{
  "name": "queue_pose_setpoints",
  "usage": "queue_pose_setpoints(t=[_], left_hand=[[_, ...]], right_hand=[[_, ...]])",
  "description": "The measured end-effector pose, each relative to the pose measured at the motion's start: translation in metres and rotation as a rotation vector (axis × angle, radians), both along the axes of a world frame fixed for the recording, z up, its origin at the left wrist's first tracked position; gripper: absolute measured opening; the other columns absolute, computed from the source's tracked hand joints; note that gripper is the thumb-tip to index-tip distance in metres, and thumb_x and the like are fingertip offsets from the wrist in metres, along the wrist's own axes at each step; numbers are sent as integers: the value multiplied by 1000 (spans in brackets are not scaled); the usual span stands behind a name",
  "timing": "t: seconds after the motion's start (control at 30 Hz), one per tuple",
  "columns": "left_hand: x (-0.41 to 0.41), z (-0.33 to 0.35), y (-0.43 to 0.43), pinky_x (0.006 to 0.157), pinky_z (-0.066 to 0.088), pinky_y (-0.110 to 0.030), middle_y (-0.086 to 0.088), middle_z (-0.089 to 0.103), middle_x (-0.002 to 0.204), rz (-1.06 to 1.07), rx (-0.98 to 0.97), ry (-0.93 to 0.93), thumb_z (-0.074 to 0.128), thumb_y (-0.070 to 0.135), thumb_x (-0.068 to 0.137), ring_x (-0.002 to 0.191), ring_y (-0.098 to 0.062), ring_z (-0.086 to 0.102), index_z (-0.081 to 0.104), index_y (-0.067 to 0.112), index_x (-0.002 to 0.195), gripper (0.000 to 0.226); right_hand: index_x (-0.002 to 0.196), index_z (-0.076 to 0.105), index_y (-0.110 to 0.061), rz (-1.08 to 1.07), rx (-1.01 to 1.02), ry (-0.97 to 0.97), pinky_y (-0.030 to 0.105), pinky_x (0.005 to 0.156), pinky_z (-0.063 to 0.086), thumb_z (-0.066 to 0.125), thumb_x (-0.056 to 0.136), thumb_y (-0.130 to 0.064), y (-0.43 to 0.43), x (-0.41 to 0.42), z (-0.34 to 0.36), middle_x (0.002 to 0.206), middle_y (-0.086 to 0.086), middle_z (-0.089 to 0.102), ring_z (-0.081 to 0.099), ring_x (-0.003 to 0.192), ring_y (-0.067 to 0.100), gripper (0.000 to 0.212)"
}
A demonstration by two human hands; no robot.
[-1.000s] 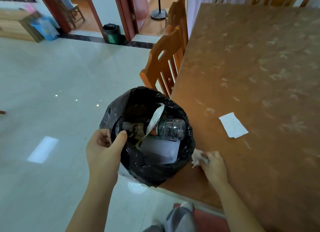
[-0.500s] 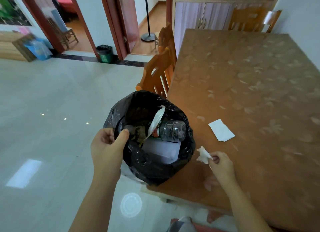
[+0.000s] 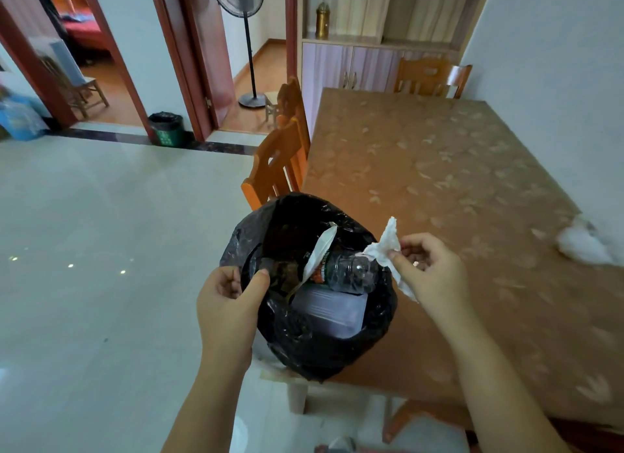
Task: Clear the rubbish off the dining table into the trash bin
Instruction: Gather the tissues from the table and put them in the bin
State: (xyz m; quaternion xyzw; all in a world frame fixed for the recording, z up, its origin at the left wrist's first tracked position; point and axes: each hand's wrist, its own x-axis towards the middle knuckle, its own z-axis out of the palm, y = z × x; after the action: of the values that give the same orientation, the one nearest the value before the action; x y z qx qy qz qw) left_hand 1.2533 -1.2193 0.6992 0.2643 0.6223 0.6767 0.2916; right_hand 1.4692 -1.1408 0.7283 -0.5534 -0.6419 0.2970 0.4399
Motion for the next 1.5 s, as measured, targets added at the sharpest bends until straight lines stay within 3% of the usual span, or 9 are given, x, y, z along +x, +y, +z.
queue_pose_setpoints(t=[0.13,0.3,0.37,0.63,0.87,1.07,1.2,1.37,1.5], left_hand=[[10,-6,-14,56,34,-33,-5,38,63,-20,5,16,68,27,62,61,-20,36,45,13,64,27],[23,-13,-29,50,35,-24,3,39,58,-8,-21,-8,68,28,62,58,-16,37,46,18,62,24],[24,-13,-32,49,36,-20,0,41,60,0,-31,-22,68,28,62,59,-18,38,48,16,63,23],[47,-11,-12,57,37,-33,-8,41,68,106,-61,-45,69,31,61,64,-22,40,47,17,63,26],[94,-3,33,56,32,-30,3,37,60,285,-71,62,66,33,60,58,-15,34,43,23,60,26],[130,-1,81,56,33,-34,0,39,62,381,-110,120,66,35,62,59,-17,37,44,20,64,27],[140,-2,94,54,33,-32,-1,38,62,426,-126,157,66,40,60,58,-16,37,43,20,63,30],[136,-1,94,61,38,-40,-10,44,71,475,-162,155,67,41,57,65,-23,42,48,18,66,32],[132,-1,92,62,38,-40,-10,45,72,502,-182,144,67,40,56,66,-24,42,48,18,66,31]], right_hand=[[74,59,-31,124,-56,-38,5,51,37,69,75,-12,-24,-24,2,66,-8,56,47,55,-2,22],[91,63,-21,321,-74,-147,4,67,42,67,77,-9,-46,-31,-9,90,-5,60,56,78,1,19],[91,62,-23,308,-70,-142,5,70,42,67,77,-10,-47,-21,-11,91,-7,61,56,81,-1,19],[80,59,-37,238,-97,-91,2,65,41,65,77,-8,-1,35,-33,87,-9,63,57,75,-2,30],[88,62,-20,177,-196,-132,5,62,42,63,79,-7,89,108,-79,95,1,63,56,74,-1,16],[93,62,-17,219,-275,-195,19,63,41,63,80,-10,159,149,-135,100,7,63,56,76,9,14],[102,62,-8,268,-328,-270,32,75,46,62,81,-11,187,145,-171,105,12,62,58,85,21,21],[104,60,-7,306,-378,-302,31,76,41,60,82,-9,202,128,-201,109,14,58,53,88,22,23],[108,58,-5,326,-388,-413,39,82,43,59,81,-10,206,123,-212,111,17,55,53,98,31,28]])
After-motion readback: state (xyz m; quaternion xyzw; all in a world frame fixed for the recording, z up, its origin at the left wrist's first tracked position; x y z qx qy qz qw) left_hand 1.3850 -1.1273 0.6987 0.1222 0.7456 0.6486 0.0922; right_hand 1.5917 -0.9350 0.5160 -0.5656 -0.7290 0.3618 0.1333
